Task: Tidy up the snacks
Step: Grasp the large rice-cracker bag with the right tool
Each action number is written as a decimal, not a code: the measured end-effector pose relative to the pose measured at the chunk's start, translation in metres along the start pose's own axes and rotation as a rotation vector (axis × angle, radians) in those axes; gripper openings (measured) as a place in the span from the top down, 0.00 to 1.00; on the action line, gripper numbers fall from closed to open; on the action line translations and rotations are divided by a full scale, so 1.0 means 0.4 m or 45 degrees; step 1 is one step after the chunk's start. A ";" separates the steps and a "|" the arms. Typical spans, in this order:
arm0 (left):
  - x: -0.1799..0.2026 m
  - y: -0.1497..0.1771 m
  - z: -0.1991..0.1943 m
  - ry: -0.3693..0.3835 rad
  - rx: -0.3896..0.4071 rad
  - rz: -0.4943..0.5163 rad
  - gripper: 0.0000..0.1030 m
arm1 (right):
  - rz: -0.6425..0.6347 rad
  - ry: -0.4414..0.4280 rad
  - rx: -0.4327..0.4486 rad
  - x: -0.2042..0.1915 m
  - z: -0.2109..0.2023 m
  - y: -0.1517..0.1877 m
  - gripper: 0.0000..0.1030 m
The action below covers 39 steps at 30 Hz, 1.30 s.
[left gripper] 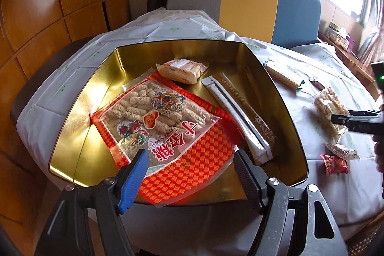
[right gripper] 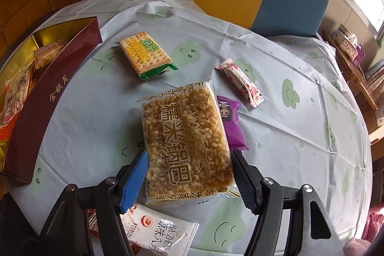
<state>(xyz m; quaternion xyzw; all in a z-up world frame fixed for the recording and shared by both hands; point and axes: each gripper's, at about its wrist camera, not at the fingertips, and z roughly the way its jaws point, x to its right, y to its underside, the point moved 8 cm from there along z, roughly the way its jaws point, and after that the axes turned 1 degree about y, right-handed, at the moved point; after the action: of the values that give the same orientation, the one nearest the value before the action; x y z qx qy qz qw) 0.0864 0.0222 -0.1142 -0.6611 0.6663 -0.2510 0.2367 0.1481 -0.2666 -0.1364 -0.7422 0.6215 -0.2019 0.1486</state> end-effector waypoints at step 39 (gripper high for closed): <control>-0.053 0.017 0.012 0.001 -0.003 -0.076 0.29 | 0.266 -0.140 -0.149 -0.154 0.086 -0.049 0.16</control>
<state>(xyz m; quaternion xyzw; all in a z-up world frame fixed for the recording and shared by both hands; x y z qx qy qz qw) 0.0848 0.0434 -0.1226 -0.6807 0.6468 -0.2576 0.2280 0.1728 -0.2034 -0.1644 -0.6907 0.6972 -0.1077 0.1589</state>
